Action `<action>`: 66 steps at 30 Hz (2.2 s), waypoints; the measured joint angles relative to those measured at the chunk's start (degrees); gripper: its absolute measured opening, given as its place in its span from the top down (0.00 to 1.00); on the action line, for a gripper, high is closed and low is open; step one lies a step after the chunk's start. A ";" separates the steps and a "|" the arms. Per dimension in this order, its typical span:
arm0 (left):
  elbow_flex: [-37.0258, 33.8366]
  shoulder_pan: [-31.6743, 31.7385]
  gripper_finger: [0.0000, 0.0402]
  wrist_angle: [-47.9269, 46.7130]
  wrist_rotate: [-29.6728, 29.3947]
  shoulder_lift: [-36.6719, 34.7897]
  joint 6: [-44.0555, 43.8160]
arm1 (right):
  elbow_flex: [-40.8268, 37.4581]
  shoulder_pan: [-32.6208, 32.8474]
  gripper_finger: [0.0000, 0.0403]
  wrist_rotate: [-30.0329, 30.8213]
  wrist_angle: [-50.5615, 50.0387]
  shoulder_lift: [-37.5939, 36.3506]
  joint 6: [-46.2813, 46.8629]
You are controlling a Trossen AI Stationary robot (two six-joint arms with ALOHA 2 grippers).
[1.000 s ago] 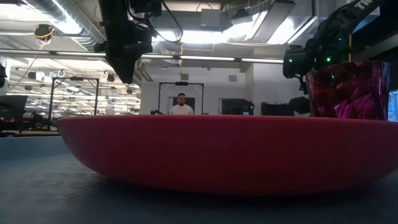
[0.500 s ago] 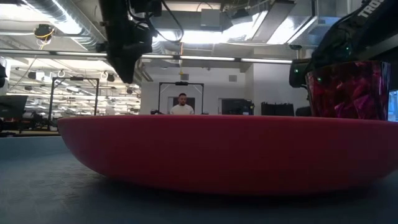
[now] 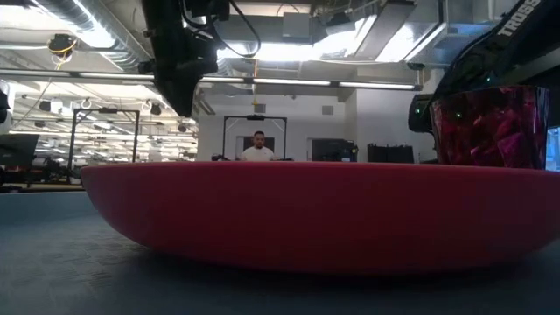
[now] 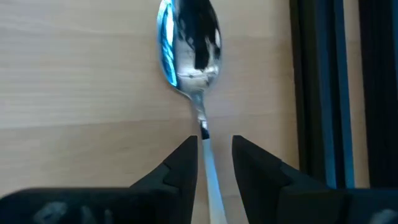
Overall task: Pick and place plate/cup/fork/spoon on tray
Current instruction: Put the orange spoon on the blue serving tray to the left of the pink plate
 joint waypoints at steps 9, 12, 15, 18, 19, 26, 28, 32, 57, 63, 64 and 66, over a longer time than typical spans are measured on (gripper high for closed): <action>0.00 0.00 0.79 0.90 0.02 0.02 0.51 | 0.18 -0.87 0.74 0.94 3.17 4.07 -2.82; 0.00 0.00 0.79 0.88 0.33 0.02 0.53 | 0.20 -0.87 0.75 0.74 3.30 4.16 -2.78; 0.00 -0.27 0.79 0.86 0.33 0.02 0.65 | 0.17 -0.95 0.80 -0.52 3.36 4.18 -2.71; 0.00 -0.80 0.79 0.87 0.33 0.02 2.20 | 0.17 -1.13 0.90 -1.66 3.69 4.23 -2.84; 0.00 -1.05 0.79 0.88 0.36 0.02 2.35 | 0.17 -1.11 0.94 -1.62 3.70 4.23 -3.00; 0.00 -3.12 0.79 0.86 0.49 0.02 2.48 | 0.17 -0.68 0.97 -1.83 4.11 4.23 -7.05; 0.00 -3.67 0.79 0.84 0.50 0.02 2.48 | 0.87 0.08 0.98 -1.82 3.60 4.32 -7.22; 0.00 -4.60 0.79 0.80 0.50 0.02 2.46 | 3.80 2.02 0.99 -5.69 2.43 4.66 -7.39; 0.00 -5.92 0.79 0.58 0.48 0.02 3.42 | 30.24 23.28 0.99 -9.73 -0.21 17.14 -4.82; 0.00 -5.92 0.79 -0.19 0.93 0.02 3.46 | 41.48 25.39 0.99 -8.88 -4.29 29.08 -8.77; 0.00 -5.92 0.79 -0.49 1.46 0.02 3.46 | 42.98 25.40 0.99 -8.59 -4.40 30.77 -8.99; 0.00 -5.92 0.79 -0.62 2.33 0.02 3.48 | 45.66 25.53 0.99 -8.48 -4.49 33.84 -10.10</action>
